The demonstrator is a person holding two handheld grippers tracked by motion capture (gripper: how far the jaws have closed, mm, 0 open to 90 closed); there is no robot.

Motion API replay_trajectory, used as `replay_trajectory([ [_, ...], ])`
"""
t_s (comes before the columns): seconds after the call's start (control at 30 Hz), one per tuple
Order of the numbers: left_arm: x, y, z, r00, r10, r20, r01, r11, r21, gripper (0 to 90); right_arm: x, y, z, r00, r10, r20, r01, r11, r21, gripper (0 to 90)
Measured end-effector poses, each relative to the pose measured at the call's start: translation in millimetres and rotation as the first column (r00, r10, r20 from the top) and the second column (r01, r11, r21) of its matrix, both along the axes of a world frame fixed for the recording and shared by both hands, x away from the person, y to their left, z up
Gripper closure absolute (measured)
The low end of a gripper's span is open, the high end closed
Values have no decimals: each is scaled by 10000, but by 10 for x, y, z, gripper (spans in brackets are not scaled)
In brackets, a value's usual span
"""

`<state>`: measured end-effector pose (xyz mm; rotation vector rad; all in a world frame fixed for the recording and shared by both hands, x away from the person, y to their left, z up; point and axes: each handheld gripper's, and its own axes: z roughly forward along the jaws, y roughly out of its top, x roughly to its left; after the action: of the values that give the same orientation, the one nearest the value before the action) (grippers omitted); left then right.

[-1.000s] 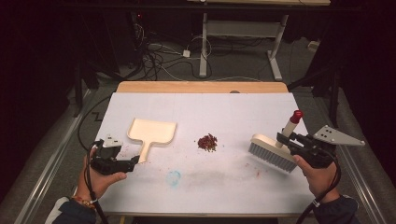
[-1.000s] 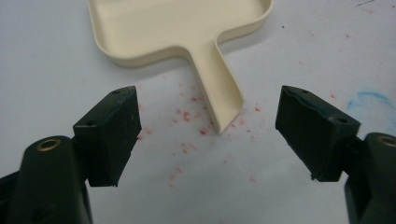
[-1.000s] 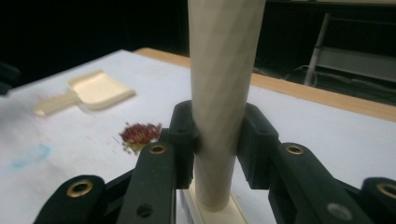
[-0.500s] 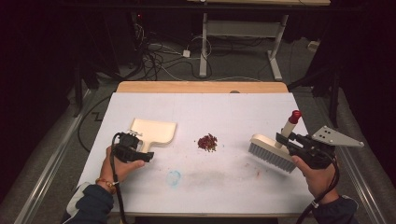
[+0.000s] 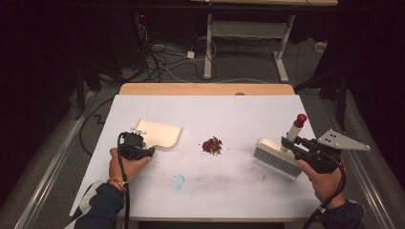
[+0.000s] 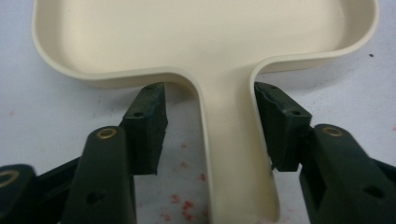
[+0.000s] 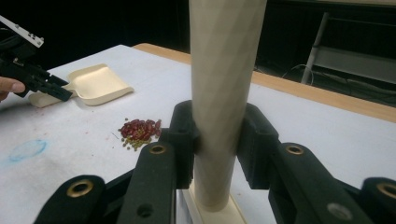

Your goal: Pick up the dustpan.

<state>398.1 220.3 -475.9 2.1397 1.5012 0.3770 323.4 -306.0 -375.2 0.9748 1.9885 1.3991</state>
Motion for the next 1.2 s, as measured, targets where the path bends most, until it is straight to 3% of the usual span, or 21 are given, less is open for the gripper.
replay_trajectory([
  [0.17, 17, -48, 18, 9990, -454, -58, 456, 9984, 321, 635, -4, 20, -5, 10000, 69, -39, -69, 10000, -21, 705],
  [0.5, 37, -28, 43, 9966, -817, -101, 820, 9960, 361, 641, 0, 19, -9, 9999, 130, -54, -130, 9999, -25, 705],
  [0.53, 37, -35, 63, 9963, -861, -15, 861, 9945, 593, 641, 4, 21, -8, 9999, 134, -68, -134, 9999, -12, 705],
  [1.2, -100, 80, 370, 9820, -1733, 752, 1681, 9833, 704, 642, 9, 0, -14, 10000, 93, -13, -94, 9999, -40, 705],
])
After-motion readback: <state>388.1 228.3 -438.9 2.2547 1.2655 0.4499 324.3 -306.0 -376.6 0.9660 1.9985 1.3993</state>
